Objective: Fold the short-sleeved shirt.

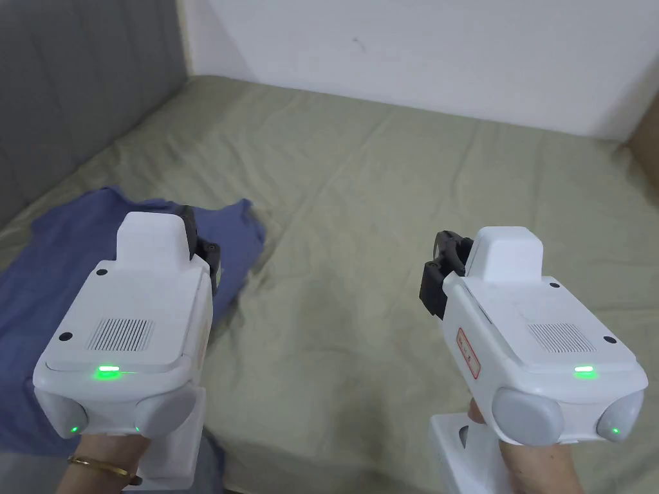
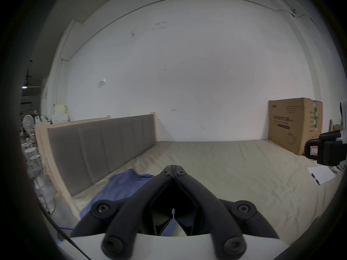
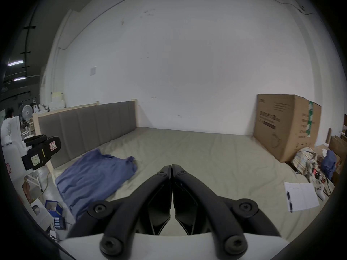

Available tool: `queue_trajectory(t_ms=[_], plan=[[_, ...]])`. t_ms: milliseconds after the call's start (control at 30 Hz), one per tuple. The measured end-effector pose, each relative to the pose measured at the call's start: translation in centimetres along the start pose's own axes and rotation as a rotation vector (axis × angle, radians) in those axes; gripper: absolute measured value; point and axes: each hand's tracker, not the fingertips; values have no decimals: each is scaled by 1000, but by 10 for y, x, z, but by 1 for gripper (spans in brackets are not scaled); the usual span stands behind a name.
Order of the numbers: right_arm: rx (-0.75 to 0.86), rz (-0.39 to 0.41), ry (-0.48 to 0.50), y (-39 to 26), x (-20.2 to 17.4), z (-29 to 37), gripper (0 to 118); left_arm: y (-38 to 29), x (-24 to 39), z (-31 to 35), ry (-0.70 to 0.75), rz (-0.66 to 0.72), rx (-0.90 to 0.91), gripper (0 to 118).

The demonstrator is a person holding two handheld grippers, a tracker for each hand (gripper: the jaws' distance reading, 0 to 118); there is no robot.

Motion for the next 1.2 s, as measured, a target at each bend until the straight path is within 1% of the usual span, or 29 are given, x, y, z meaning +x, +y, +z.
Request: queue_trajectory(t_ms=[200,333,400,533,733,800,833,867,933,1000,1033,1067,1167,1200], plan=[[-2,21,141,6,-48,-23,0,-6,-53,16,148,19,-20,0],[-9,27,217,4,-64,-41,0,-10,-78,27,222,50,-30,0],[-15,37,248,3,-85,-41,0,-12,-88,32,255,48,-34,0],[-22,51,290,4,-99,-44,0,-13,-99,41,293,59,-47,0],[-38,47,308,3,-103,-50,0,-21,-107,36,309,71,-73,0],[-42,51,310,4,-102,-48,0,-19,-108,26,301,72,-97,11],[-43,54,311,5,-102,-48,0,-19,-109,21,300,75,-112,22],[-43,58,312,6,-101,-49,0,-18,-111,13,285,85,-127,43],[-46,60,318,7,-98,-48,0,-17,-116,-6,264,104,-168,70],[-49,49,324,7,-96,-49,0,-17,-121,-30,244,133,-211,102],[-49,48,325,6,-95,-49,0,-17,-123,-43,228,148,-236,115],[-52,50,325,6,-94,-49,0,-16,-126,-57,221,159,-264,118],[-59,51,331,7,-89,-53,0,-14,-127,-105,218,203,-353,118],[-66,53,331,7,-87,-56,0,-14,-129,-126,191,217,-400,118]])
